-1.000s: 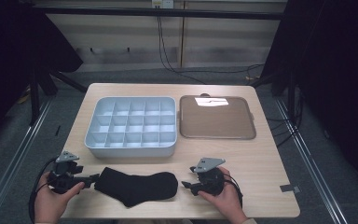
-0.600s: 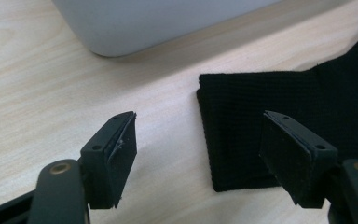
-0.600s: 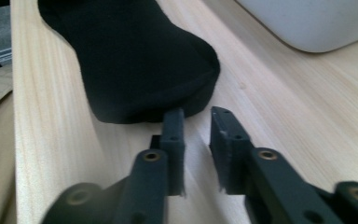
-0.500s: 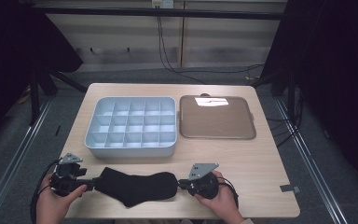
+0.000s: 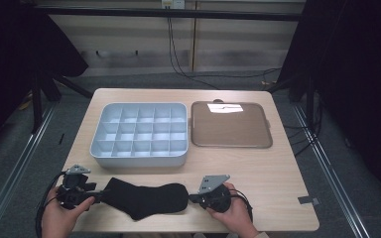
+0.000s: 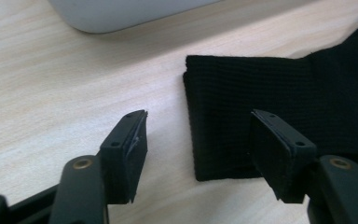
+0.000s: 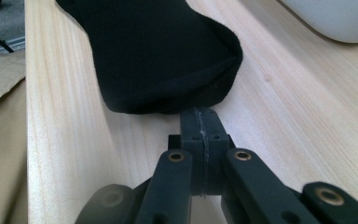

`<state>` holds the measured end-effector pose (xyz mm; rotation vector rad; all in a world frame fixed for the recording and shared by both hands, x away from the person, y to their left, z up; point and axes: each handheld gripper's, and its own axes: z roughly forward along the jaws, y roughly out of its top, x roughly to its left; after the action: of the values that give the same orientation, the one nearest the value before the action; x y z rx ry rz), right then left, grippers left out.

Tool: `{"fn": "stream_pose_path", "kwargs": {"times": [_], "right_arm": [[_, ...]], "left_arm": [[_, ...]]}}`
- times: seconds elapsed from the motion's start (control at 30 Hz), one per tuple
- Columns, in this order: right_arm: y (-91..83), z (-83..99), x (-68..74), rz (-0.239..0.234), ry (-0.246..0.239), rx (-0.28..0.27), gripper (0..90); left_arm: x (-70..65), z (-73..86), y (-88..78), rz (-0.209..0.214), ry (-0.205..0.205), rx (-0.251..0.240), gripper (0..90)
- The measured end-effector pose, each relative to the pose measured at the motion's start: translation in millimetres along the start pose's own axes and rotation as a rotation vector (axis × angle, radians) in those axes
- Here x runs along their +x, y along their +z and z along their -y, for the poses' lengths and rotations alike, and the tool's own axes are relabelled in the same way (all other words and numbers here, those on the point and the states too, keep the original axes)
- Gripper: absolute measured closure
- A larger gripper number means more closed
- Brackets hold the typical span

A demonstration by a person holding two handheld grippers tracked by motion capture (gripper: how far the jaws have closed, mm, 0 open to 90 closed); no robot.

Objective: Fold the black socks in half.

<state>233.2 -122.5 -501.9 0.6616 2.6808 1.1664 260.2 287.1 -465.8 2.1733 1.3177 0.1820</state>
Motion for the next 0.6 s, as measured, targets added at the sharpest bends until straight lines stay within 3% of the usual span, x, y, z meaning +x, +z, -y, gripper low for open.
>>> {"fn": "stream_pose_path", "kwargs": {"times": [0.2,0.3,0.43,0.6], "right_arm": [[1.1,-0.8,1.3,0.006,0.0,-0.001,90.0],[1.2,-0.9,1.7,0.008,0.001,-0.001,90.0],[1.0,-0.1,2.8,0.015,0.004,-0.005,90.0],[0.8,0.6,3.9,0.026,0.002,-0.01,90.0]], "left_arm": [[-0.5,-0.6,7.0,-0.006,0.015,0.037,51.0],[-0.2,-1.7,10.9,0.002,-0.017,0.034,56.4],[-1.7,-3.9,13.1,-0.005,0.013,0.077,56.7],[-4.5,-5.9,16.7,-0.013,0.017,0.101,58.4]]}}
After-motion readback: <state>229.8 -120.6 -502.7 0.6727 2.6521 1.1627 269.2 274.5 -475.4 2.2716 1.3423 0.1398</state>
